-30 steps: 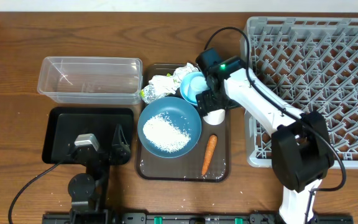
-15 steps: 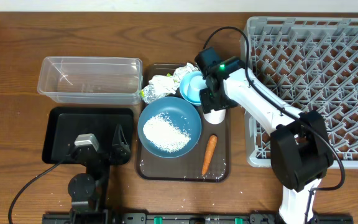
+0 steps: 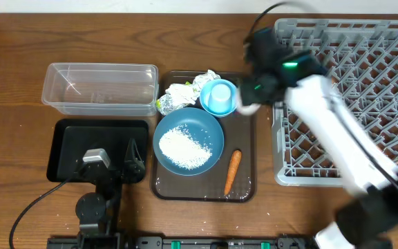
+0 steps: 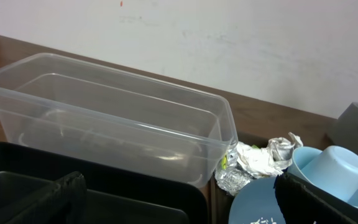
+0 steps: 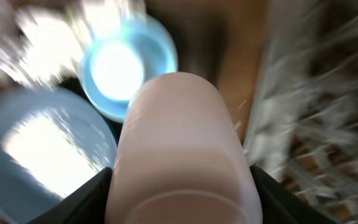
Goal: Sort waste into correct bins and load items into the dishwasher rack
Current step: 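Carry the pink cup right and set it upright in the rack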
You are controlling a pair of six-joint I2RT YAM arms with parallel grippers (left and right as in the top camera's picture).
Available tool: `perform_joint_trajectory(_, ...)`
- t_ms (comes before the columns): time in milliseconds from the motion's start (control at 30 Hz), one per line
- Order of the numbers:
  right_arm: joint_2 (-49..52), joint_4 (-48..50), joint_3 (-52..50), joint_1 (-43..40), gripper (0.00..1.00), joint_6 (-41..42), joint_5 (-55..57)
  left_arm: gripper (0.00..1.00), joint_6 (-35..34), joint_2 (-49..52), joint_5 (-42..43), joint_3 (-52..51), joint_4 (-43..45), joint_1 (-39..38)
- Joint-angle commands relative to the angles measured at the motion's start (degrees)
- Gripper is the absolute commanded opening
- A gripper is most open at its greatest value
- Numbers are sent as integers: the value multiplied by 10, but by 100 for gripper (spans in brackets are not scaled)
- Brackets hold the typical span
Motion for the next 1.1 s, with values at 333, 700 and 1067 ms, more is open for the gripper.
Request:
perform_joint_trajectory(333, -93, 68, 38, -359, 70, 0, -4, 99, 6, -3, 6, -11, -16, -2)
perform_joint_trajectory(700, 55, 88, 38, -498, 75, -8, -50, 99, 6, -3, 6, -11, -16, -2)
perform_joint_trajectory(1067, 40, 90, 38, -477, 77, -8, -165, 99, 6, -3, 6, -11, -16, -2)
